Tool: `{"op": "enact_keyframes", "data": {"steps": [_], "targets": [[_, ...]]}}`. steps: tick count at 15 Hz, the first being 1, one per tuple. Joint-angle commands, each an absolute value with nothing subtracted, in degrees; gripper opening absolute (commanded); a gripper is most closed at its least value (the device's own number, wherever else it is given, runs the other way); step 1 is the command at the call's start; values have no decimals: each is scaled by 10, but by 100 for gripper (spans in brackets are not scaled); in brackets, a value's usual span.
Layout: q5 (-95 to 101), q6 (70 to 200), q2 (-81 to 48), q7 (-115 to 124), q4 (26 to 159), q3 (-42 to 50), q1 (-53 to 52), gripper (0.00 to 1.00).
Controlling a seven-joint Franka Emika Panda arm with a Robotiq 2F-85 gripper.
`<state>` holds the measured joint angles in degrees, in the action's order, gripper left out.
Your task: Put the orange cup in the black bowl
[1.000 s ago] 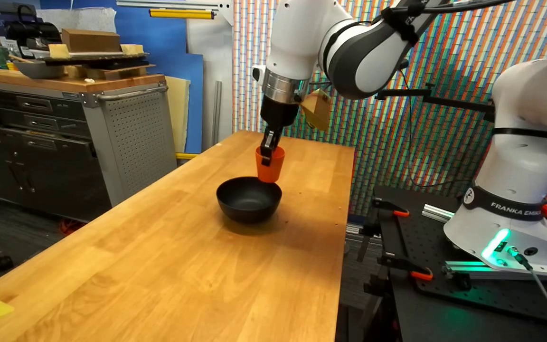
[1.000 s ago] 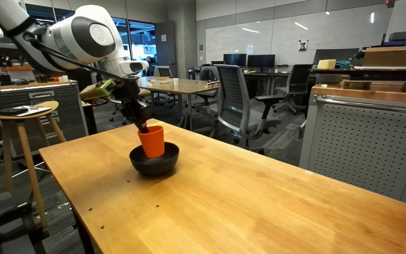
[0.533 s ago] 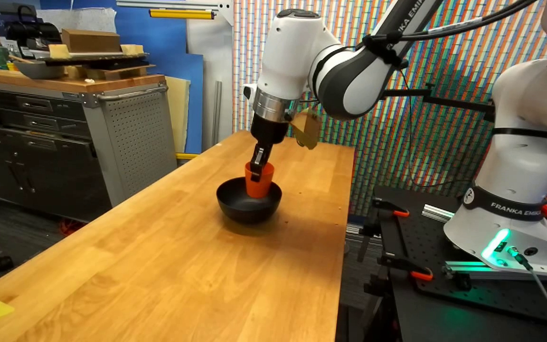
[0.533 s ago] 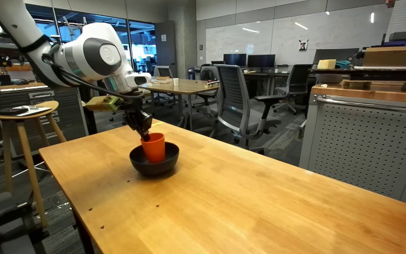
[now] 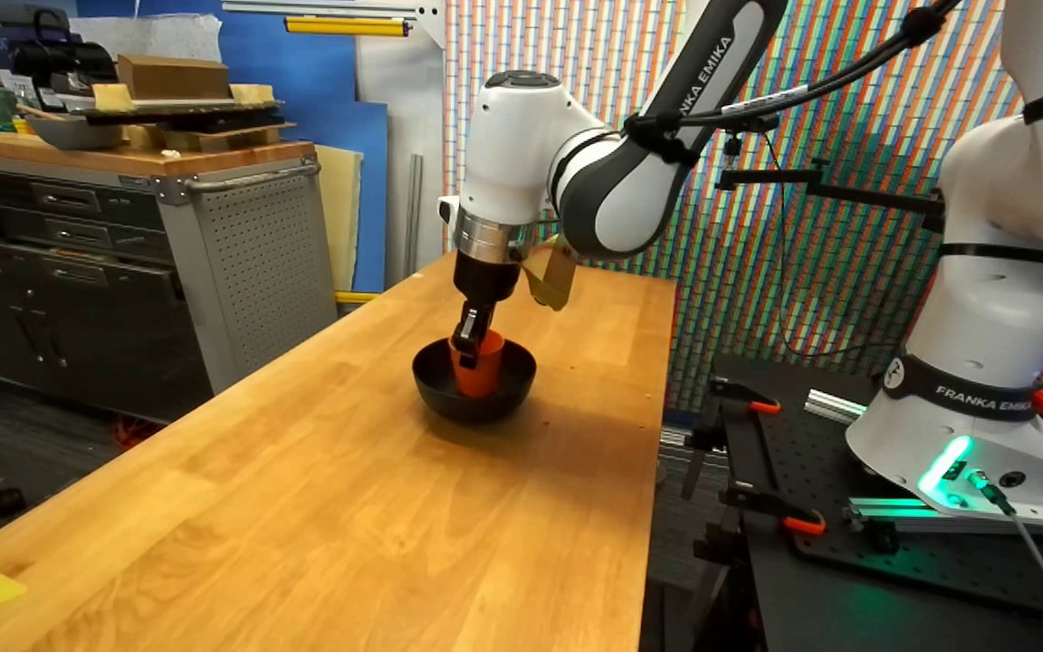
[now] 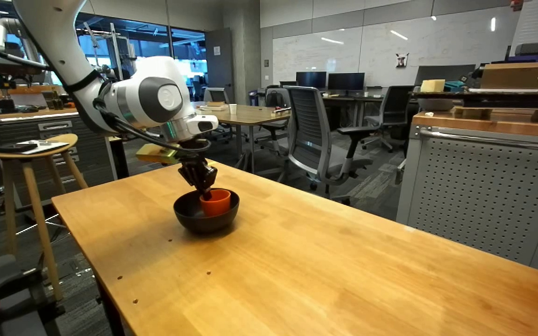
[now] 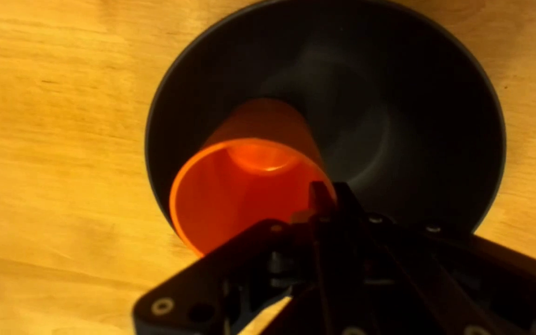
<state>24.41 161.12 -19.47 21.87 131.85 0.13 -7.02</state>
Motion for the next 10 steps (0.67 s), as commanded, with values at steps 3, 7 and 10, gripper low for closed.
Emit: {"op": "enact_keyframes", "data": {"steps": [3,7,10], "targets": [[175,1594,-220,161,1294,6,-87,54],[166,1585,-187,159,1313,10,-106,83],[192,1583,-149,175,1327,23,-129,100]]}}
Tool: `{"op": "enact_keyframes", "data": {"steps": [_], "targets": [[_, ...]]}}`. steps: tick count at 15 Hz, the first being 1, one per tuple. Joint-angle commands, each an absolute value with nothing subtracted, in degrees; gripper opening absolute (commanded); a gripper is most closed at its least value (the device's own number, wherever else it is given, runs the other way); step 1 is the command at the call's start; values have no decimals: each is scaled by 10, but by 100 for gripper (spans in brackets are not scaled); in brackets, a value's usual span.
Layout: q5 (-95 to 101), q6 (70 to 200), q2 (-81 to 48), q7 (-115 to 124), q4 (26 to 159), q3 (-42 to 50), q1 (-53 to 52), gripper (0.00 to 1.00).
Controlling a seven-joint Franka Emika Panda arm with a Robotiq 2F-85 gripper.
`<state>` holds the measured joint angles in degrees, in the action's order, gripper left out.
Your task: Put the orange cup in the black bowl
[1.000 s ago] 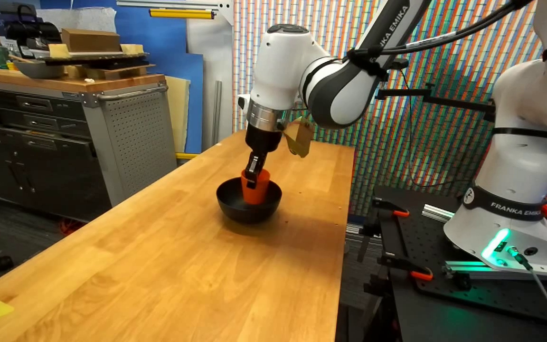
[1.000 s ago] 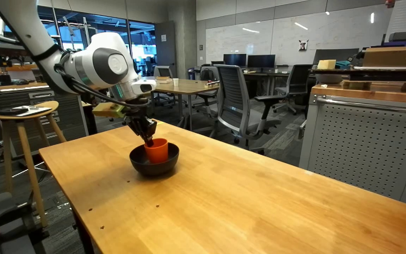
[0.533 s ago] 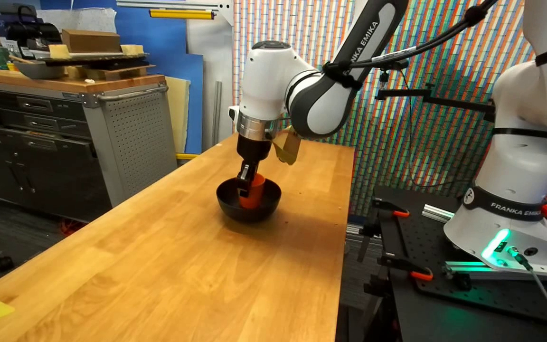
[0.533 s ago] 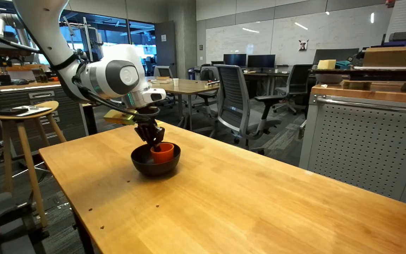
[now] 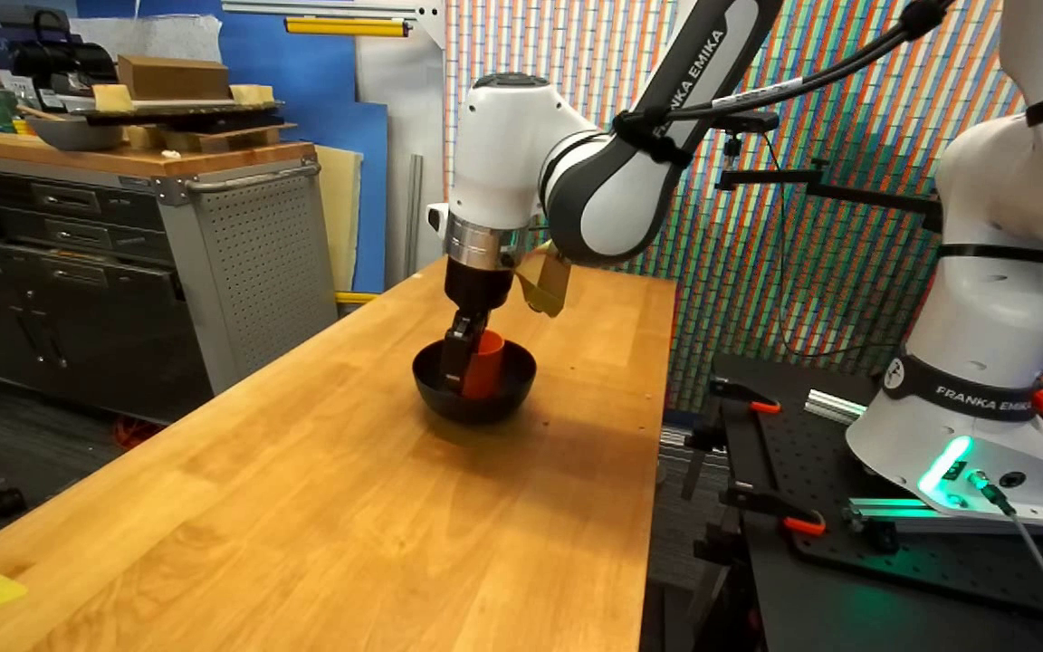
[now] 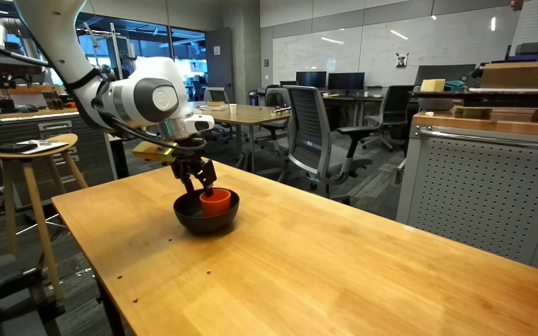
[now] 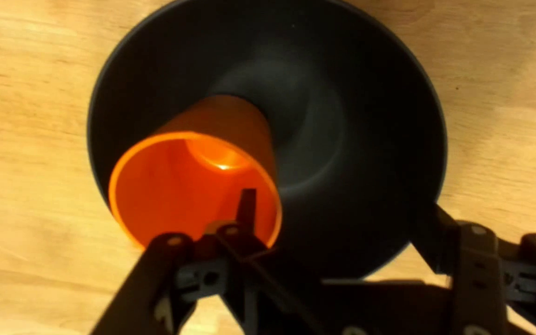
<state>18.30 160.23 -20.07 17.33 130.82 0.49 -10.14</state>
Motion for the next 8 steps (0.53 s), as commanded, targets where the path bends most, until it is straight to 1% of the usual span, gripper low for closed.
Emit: {"op": "enact_keyframes", "data": {"steps": [1,5,8], "targets": [[196,1579,-136,179,1330,25,-134,100],[204,1517,-74,181,1338,15,-135,100],[188,1410,-21,181,1338,0,-117,100]]}}
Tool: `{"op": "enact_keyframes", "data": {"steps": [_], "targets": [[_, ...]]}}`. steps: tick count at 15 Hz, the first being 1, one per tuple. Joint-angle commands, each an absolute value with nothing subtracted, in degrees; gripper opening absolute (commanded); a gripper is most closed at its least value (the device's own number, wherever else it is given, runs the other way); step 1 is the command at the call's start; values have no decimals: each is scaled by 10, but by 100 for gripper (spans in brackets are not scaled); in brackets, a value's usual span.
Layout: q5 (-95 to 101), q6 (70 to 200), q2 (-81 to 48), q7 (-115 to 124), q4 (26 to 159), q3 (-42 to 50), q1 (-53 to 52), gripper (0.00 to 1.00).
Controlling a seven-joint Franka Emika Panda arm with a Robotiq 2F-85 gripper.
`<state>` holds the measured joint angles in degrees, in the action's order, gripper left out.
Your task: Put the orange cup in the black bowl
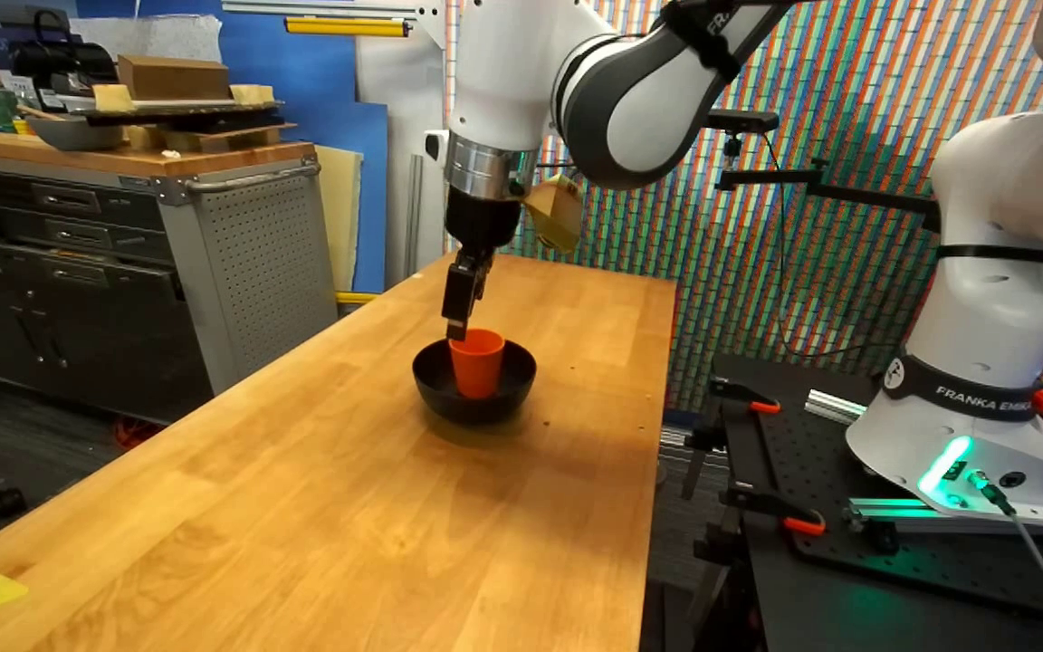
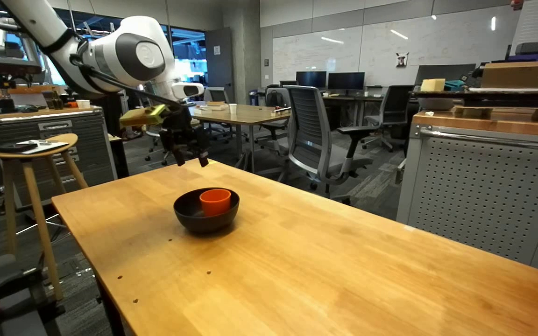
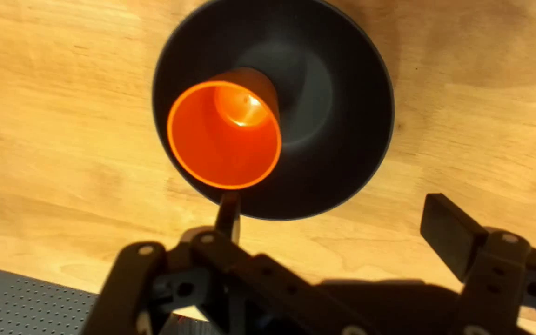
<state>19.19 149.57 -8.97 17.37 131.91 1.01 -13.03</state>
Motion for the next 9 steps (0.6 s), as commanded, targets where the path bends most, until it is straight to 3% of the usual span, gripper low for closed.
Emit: {"op": "enact_keyframes", "data": {"steps": [1,5,9], "targets": [[187,1375,-6,187,1337,-2,-112,100],[121,1263,48,167,1340,-10,-81,100],[135,1272,34,174,1332,-18,-71,100]]}}
